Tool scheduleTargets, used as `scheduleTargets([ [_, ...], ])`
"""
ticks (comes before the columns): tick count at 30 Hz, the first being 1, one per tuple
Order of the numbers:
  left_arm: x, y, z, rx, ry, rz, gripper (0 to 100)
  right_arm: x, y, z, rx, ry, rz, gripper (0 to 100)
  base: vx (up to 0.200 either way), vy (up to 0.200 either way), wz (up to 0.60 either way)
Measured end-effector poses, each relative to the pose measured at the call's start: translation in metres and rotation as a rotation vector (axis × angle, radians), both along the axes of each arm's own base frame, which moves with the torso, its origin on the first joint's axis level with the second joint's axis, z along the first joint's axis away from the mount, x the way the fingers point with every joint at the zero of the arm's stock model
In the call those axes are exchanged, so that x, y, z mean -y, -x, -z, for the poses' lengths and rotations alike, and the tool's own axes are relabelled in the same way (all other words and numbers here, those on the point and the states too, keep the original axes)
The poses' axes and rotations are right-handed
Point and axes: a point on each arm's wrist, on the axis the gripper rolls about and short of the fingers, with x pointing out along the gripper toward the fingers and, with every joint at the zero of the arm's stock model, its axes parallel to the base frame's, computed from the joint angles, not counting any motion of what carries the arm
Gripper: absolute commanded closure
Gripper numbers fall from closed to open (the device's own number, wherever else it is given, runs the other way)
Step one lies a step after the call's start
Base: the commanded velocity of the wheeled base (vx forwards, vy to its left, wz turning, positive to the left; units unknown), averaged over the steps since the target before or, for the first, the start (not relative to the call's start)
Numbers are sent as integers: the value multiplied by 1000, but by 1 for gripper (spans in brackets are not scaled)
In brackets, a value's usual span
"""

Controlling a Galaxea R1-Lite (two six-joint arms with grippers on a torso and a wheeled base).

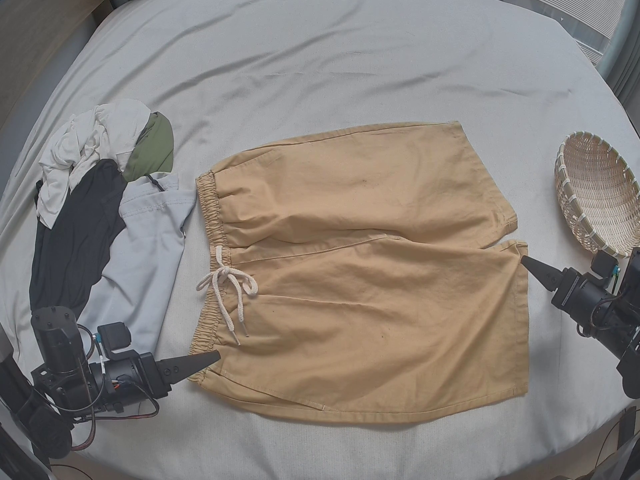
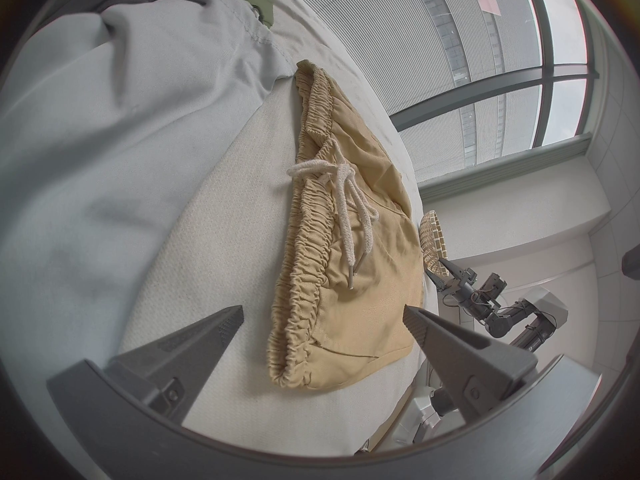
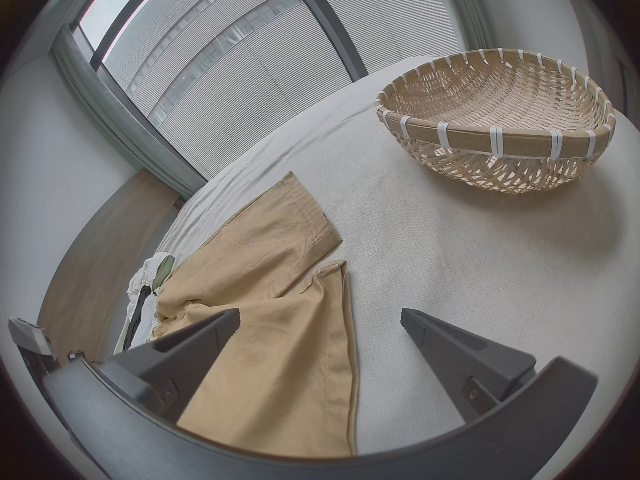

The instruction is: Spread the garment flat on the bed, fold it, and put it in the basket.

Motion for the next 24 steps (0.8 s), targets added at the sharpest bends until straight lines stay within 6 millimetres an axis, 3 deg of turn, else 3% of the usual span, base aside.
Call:
scheduleTargets([
  [11, 2, 6, 1, -53, 0, 23, 100, -4, 7, 7, -36, 6, -23, 0, 0, 0, 0],
  [24, 5, 12, -4, -35, -6, 45, 100, -17, 40, 39, -220, 34, -111, 0, 0, 0, 0],
])
